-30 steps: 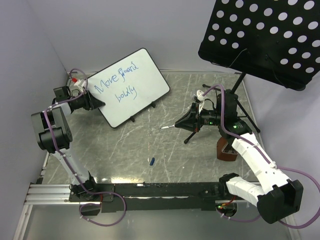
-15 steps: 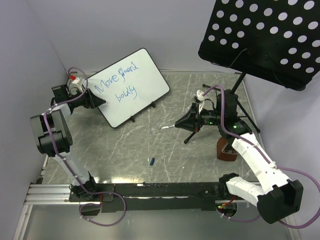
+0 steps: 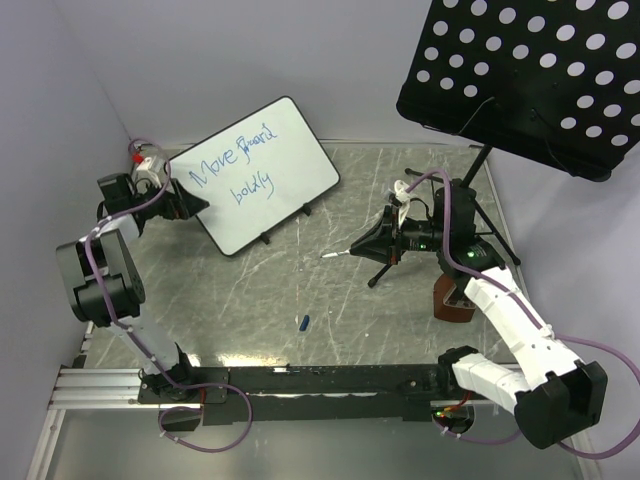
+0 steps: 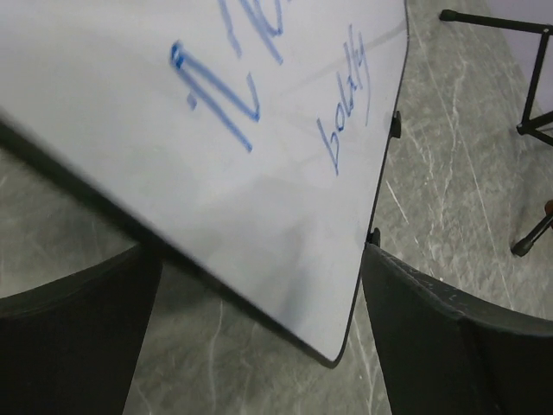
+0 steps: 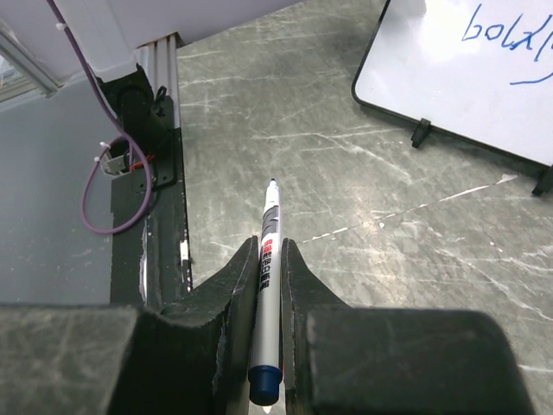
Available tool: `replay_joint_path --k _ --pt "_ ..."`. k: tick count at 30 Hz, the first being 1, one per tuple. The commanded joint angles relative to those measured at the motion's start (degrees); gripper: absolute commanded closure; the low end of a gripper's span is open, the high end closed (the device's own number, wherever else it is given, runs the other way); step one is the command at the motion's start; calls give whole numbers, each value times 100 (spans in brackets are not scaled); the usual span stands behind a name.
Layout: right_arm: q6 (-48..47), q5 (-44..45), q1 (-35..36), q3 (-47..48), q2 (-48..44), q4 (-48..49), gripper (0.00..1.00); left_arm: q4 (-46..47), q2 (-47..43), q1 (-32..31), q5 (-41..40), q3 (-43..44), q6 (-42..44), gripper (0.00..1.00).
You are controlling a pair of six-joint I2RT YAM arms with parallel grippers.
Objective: Write a sentence on the whiteboard
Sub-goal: Put down the whiteboard on the whiteboard stand.
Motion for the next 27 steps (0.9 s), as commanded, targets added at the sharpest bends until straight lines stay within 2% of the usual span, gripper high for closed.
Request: replay_joint_path --k 1,3,6,9,11,16,19,22,23,24,25,26,27 --pt "-39 -189 51 -17 -183 187 100 612 -654 262 -424 -461 -567 0" --pt "-30 -198 51 -17 -201 187 100 962 -925 385 -469 -795 -743 1" --pt "-13 -207 51 -17 -227 195 100 886 -1111 421 -583 -884 -762 1" --pt "13 -207 42 -35 -271 239 100 885 -1496 464 -925 -1111 -1033 3" --pt "14 -216 51 -35 -289 231 100 1184 -1909 500 -1469 -1601 -1279 3" --pt "-4 -225 68 -35 -271 213 100 1115 -4000 421 -2094 -2491 -2219 3" --pt "-39 -181 95 -26 -297 178 100 589 -5047 35 -1885 -2896 -2660 3" --pt "-83 -137 86 -18 -333 160 100 -246 -5672 -1175 -2295 -3020 -3064 3" --pt "-92 -84 86 -17 -350 152 100 -501 -5760 -2162 -2628 -3011 -3178 3" --pt "-92 -49 77 -17 -333 143 100 -1304 -5770 -2659 -3205 -2941 -3327 3" --pt "-101 -23 86 -9 -341 134 100 -1634 -5726 -3108 -3637 -2793 -3450 3" --pt "-118 21 68 -9 -333 108 100 -1976 -5621 -3991 -4042 -2748 -3791 3" --pt "-127 39 68 0 -306 99 100 -2310 -5559 -4426 -4716 -2747 -3968 3"
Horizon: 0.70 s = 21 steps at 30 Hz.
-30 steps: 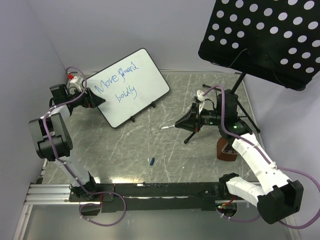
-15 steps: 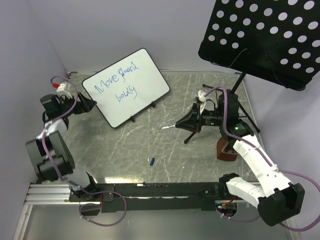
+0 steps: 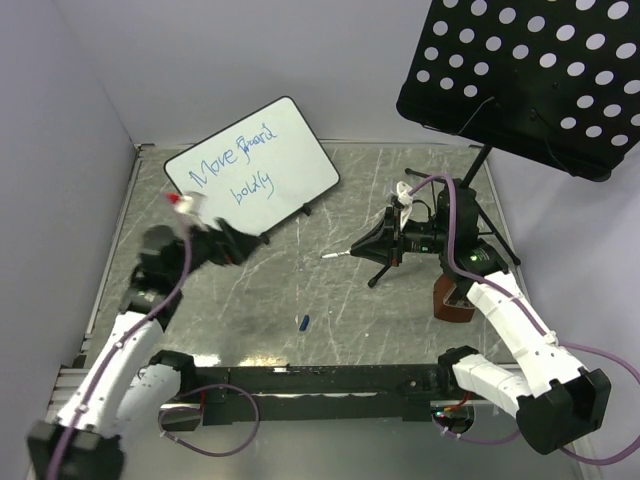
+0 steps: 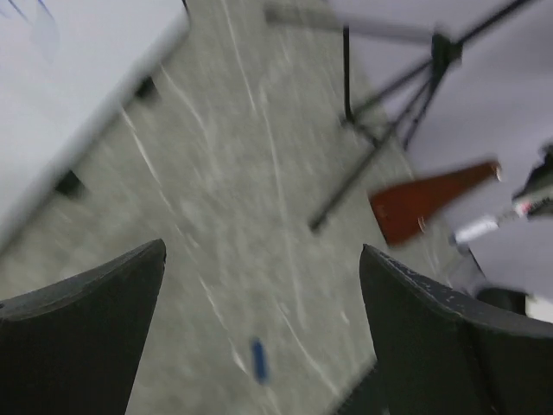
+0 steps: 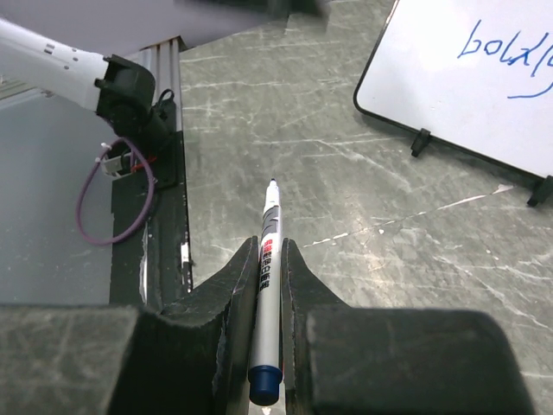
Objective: Write a sentence on the whiteboard
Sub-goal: Put down the whiteboard on the whiteboard stand.
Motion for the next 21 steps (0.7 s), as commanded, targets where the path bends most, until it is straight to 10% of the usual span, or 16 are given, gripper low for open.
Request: replay_joint_path --k 1,8,15,21 --pt "-149 57 29 9 -114 83 100 -2010 329 -2223 -2291 77 -1209 3" --pt "-228 136 12 27 -8 4 100 -2887 2758 -5187 -4428 918 -2343 3" --pt "-307 180 -33 70 44 -75 100 -2811 3599 -5814 -4887 1290 -2511 2" --pt "-325 180 -50 88 132 -101 100 -2512 3801 -5822 -4685 1017 -2441 22"
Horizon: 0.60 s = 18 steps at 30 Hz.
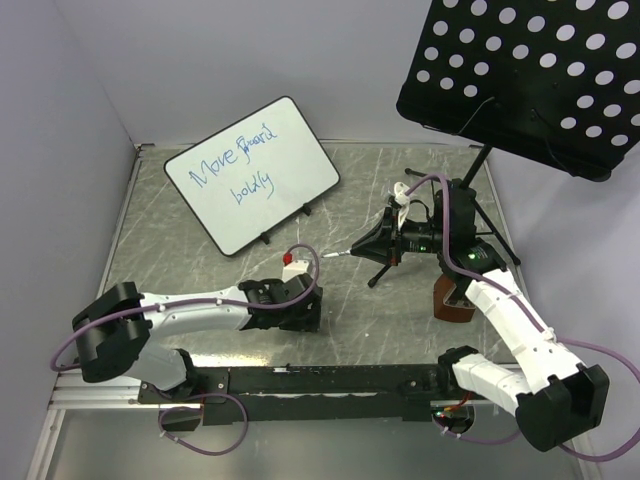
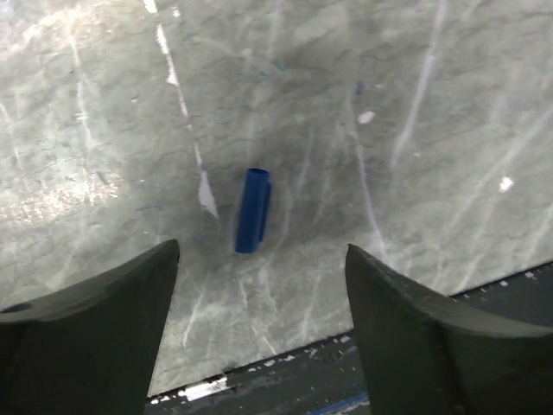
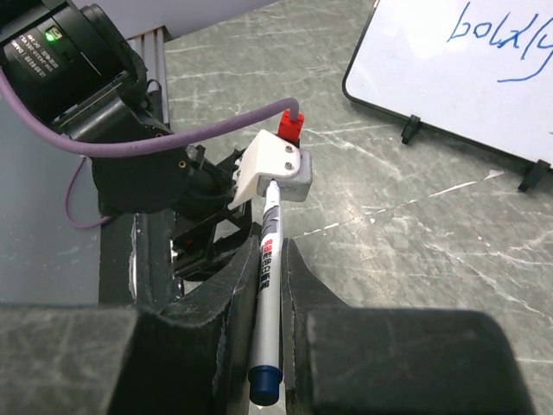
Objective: Write a sentence on the whiteboard
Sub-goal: Put down the whiteboard on the whiteboard stand, then pick up the pen cap from the center of the board.
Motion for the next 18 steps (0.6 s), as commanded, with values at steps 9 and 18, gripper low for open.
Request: replay_joint_path --k 9,18 --pt "-130 1 -44 79 87 52 100 -64 810 -11 0 486 291 58" --pt "-130 -8 -96 79 87 43 100 -468 1311 -11 -61 679 370 71"
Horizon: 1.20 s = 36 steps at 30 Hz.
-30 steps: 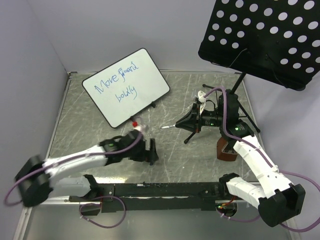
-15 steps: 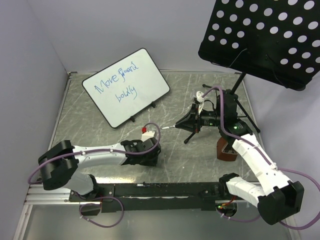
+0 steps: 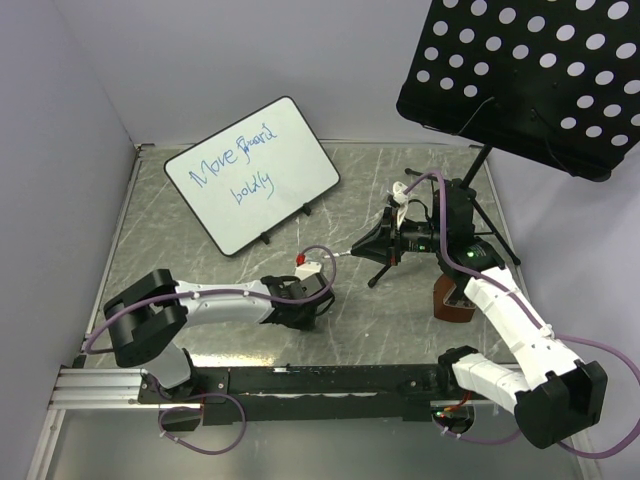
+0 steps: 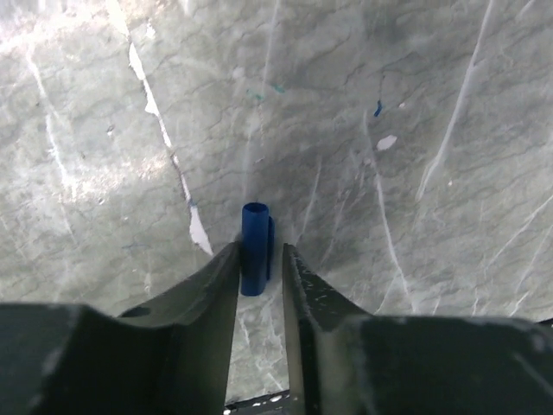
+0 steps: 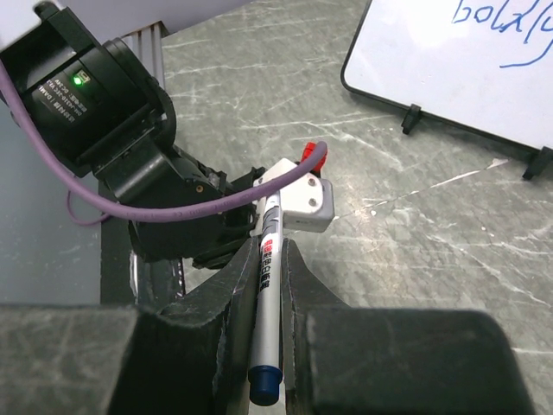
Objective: Write a sentence on the whiteboard
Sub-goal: Pick up the pen cap from the center of the board.
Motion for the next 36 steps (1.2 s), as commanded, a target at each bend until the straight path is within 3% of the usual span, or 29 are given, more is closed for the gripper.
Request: replay_joint_path --k 1,6,7,9,27,31,36 --pt "-117 -21 -64 79 -14 130 100 -394 361 -15 -9 199 110 72" --pt "-91 -48 -116 79 -5 139 100 -693 625 -15 70 146 145 84" --pt "-100 -48 -134 79 4 139 100 -694 607 -15 88 129 163 92" --pt "-82 -48 -143 70 21 139 100 -641 485 -15 88 6 163 99" --pt "-64 330 -248 114 188 87 100 -386 -719 90 -510 -48 1172 99" --pt "-266 234 -274 167 215 -62 100 0 -1271 536 -108 -3 2609 99" --pt "-442 208 -275 149 153 -151 100 843 -2203 1644 1780 -354 4326 99"
